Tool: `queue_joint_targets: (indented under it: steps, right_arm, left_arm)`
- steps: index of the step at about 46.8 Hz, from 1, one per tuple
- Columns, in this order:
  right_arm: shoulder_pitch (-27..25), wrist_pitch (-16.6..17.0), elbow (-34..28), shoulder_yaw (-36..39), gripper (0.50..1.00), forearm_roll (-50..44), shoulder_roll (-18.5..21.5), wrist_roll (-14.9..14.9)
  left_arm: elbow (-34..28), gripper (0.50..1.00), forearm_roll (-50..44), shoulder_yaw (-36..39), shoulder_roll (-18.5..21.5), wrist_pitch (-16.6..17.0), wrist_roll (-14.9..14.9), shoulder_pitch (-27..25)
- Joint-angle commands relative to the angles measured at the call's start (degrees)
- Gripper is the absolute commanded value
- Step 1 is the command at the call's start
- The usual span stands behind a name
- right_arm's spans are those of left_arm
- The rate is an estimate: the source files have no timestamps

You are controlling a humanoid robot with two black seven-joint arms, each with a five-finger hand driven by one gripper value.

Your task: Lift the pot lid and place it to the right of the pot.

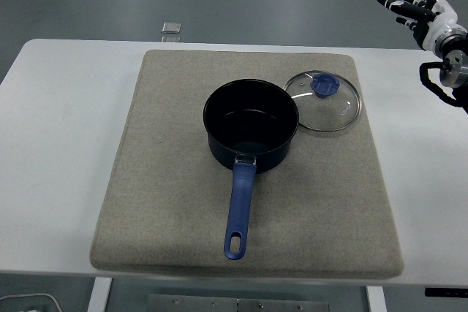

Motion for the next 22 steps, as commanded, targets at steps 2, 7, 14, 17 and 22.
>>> queue_joint_targets:
  steps: [2, 7, 14, 17, 22]
  right_arm:
    - [-0.01, 0.0, 0.0, -0.01, 0.905, -0.01, 0.03, 0.0]
    - [-0.01, -0.09, 0.0, -0.01, 0.905, 0.07, 0.46, 0.0]
    - [-0.54, -0.09, 0.0, -0.01, 0.907, 0.08, 0.73, 0.0]
    - [-0.54, -0.18, 0.0, -0.01, 0.905, 0.08, 0.73, 0.0]
    - [-0.54, -0.18, 0.18, 0.08, 0.907, 0.08, 0.73, 0.0]
  left_arm:
    - [0.0, 1.0, 0.02, 0.09, 0.0, 0.0, 0.0, 0.0]
    - [0.0, 1.0, 0.02, 0.0, 0.0, 0.0, 0.0, 0.0]
    - [0.0, 1.0, 0.02, 0.0, 0.0, 0.0, 0.0, 0.0]
    - [0.0, 1.0, 0.02, 0.0, 0.0, 0.0, 0.0, 0.0]
    - [0.0, 1.0, 0.02, 0.0, 0.0, 0.0, 0.0, 0.0]
